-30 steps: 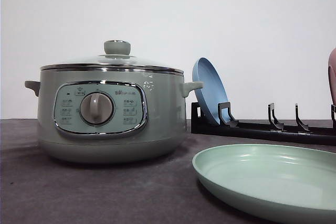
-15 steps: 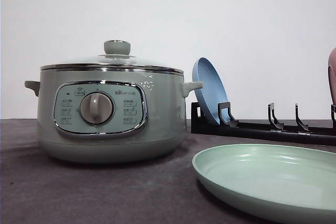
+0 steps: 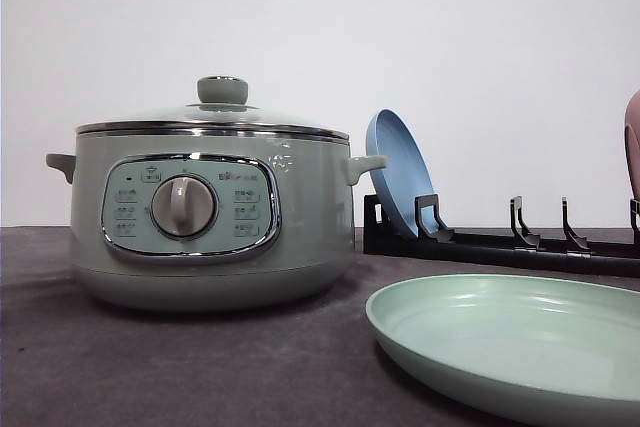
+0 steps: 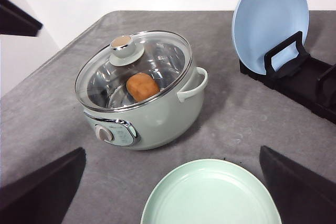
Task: Transfer potato from steamer to green plate
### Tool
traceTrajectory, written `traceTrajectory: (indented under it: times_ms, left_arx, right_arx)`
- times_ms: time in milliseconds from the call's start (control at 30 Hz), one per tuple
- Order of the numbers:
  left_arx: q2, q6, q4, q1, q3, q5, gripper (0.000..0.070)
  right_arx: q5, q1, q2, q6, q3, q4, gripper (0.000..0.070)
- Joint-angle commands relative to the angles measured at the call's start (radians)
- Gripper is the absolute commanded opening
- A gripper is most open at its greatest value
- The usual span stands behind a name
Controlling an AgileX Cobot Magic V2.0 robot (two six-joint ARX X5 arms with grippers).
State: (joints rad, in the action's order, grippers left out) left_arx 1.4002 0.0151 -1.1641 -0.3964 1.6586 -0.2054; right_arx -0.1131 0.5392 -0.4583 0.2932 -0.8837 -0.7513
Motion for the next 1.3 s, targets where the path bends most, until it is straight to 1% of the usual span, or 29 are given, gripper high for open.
traceTrajectory:
  times_ms: [0,167,367,400,533,700,867,1000,1067,1200,1267]
  left_arx:
    - [0.056,-0.012,-0.015,-0.01,0.059,0.022,0.067]
    - [0.188,0.01,-0.034,-0.017,0.169,0.03,0.067]
    - [0.324,0.019,-0.013,-0.017,0.263,0.033,0.067]
    - [0.343,0.019,-0.004,-0.017,0.272,0.048,0.067]
    - [0.401,0.015,0.03,-0.023,0.285,0.103,0.067]
    - [0.444,-0.003,0.06,-0.041,0.285,0.105,0.067]
    - [0.47,-0.008,0.064,-0.06,0.285,0.106,0.0669]
    - [0.485,-0.007,0.062,-0.064,0.285,0.137,0.0667]
    - [0.488,-0.007,0.062,-0.065,0.285,0.147,0.0656]
    - [0.488,-0.007,0.059,-0.066,0.285,0.156,0.0555]
    - [0.488,-0.006,0.053,-0.066,0.285,0.156,0.0545]
  right_arx:
    - [-0.003,0.005,-0.003,0.01,-0.014,0.01,0.07]
    - [0.007,0.005,-0.003,0.009,-0.014,0.01,0.07]
    - [0.01,0.005,-0.003,0.006,-0.014,0.01,0.07]
    - [0.009,0.005,-0.003,0.006,-0.014,0.01,0.07]
    - [0.009,0.005,-0.003,0.006,-0.014,0.004,0.07]
    - [0.016,0.005,-0.003,0.002,-0.014,-0.013,0.07]
    - [0.017,0.005,-0.003,0.002,-0.014,-0.014,0.07]
    - [0.016,0.005,-0.003,0.002,-0.014,-0.014,0.07]
    - [0.016,0.005,-0.003,0.002,-0.014,-0.016,0.07]
    - [0.017,0.005,-0.003,0.002,-0.014,-0.02,0.07]
    - [0.025,0.005,-0.003,0.002,-0.014,-0.02,0.07]
